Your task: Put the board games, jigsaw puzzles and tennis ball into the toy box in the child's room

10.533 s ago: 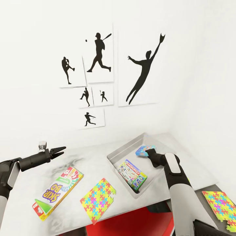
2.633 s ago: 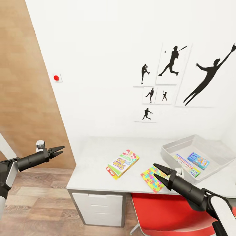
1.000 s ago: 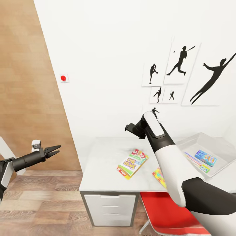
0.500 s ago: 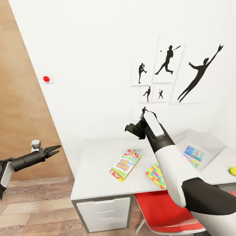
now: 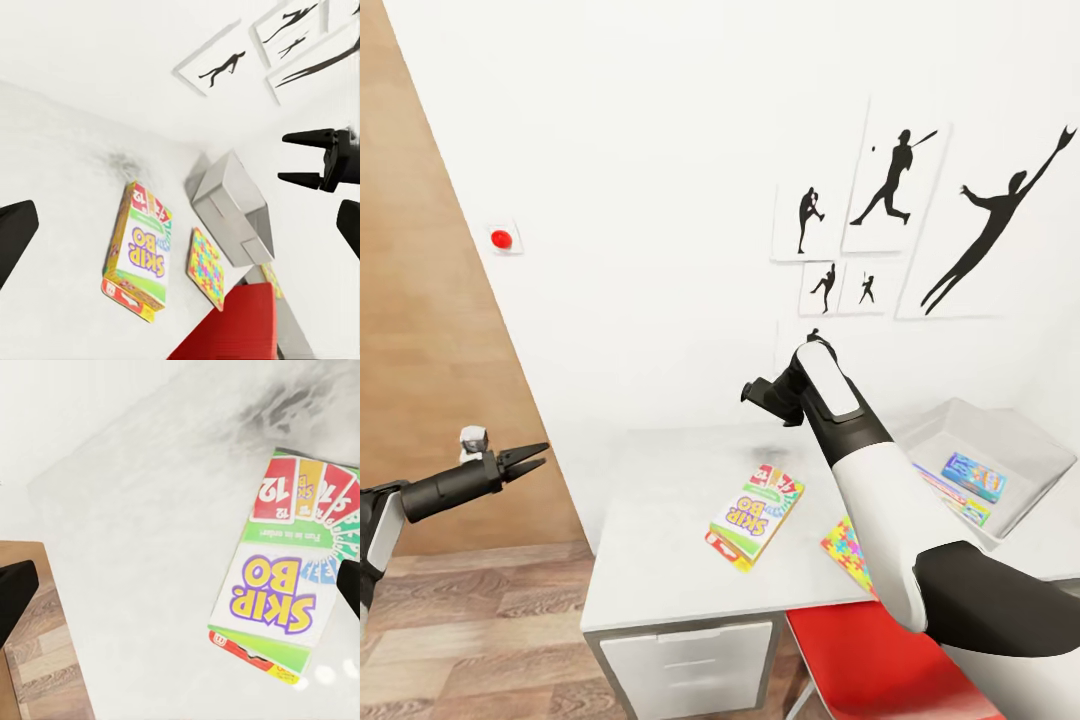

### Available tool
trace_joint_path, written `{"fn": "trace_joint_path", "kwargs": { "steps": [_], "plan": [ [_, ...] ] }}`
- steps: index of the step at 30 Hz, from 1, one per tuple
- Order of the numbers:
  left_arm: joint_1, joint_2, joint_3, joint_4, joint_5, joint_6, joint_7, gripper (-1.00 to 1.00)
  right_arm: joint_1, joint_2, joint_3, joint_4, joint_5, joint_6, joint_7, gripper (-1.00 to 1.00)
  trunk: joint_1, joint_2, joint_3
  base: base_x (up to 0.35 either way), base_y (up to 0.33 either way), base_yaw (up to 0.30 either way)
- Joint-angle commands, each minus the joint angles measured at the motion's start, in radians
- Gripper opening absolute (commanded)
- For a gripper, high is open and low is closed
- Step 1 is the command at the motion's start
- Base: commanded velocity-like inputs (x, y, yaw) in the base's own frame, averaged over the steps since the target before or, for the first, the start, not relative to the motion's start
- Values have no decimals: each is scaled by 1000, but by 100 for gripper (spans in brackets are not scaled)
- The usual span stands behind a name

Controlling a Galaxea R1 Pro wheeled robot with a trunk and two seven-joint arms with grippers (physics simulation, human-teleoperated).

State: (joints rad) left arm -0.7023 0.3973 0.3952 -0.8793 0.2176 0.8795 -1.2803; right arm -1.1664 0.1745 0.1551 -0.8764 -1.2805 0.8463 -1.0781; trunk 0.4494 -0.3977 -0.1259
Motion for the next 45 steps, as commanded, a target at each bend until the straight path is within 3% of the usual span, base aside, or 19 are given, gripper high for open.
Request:
{"fn": "trace_joint_path", "kwargs": {
  "steps": [1,4,8,12,15,18,22,25,28,32,37,45],
  "plan": [
    [-1,-1,-2,-1,2,10,-6,100,-1,0,0,-1,-7,4,-10,100,1,-2,-2,2,2,1],
    [0,-2,-26,-4,2,14,-41,100,-2,0,0,0,-7,4,-10,100,1,-2,-2,1,1,0],
    [0,-1,-76,-5,0,16,-145,100,-2,0,1,5,4,4,-10,100,1,-2,-2,0,0,0],
    [-1,1,-106,-6,-3,15,-229,100,-3,0,-2,38,72,3,-9,100,1,-2,-2,0,0,0],
    [0,3,-111,-6,-3,16,-246,100,-4,0,-4,100,117,1,6,100,1,-2,-2,0,0,0],
    [-1,4,-112,-5,-3,16,-252,100,-5,0,-4,152,134,-17,42,100,1,-2,-2,0,0,0],
    [-1,5,-110,-5,-3,15,-254,100,-9,0,-2,217,169,-88,103,100,1,-2,-2,0,0,0],
    [0,6,-107,-4,-4,15,-255,100,-9,0,-2,253,255,-127,164,100,1,-2,-2,0,0,0],
    [0,6,-106,-4,-4,14,-255,100,-8,0,-3,266,369,-170,233,100,1,-2,-2,0,0,0],
    [0,6,-105,-4,-4,13,-255,100,-7,0,-4,272,464,-207,295,100,1,-2,-4,0,0,0],
    [0,6,-104,-4,-5,13,-255,100,-7,0,-9,275,496,-221,320,100,1,-2,-10,0,0,0],
    [-1,6,-104,-3,-6,13,-255,100,-7,0,-13,275,502,-222,324,100,1,-2,-23,38,45,0]
  ]
}}
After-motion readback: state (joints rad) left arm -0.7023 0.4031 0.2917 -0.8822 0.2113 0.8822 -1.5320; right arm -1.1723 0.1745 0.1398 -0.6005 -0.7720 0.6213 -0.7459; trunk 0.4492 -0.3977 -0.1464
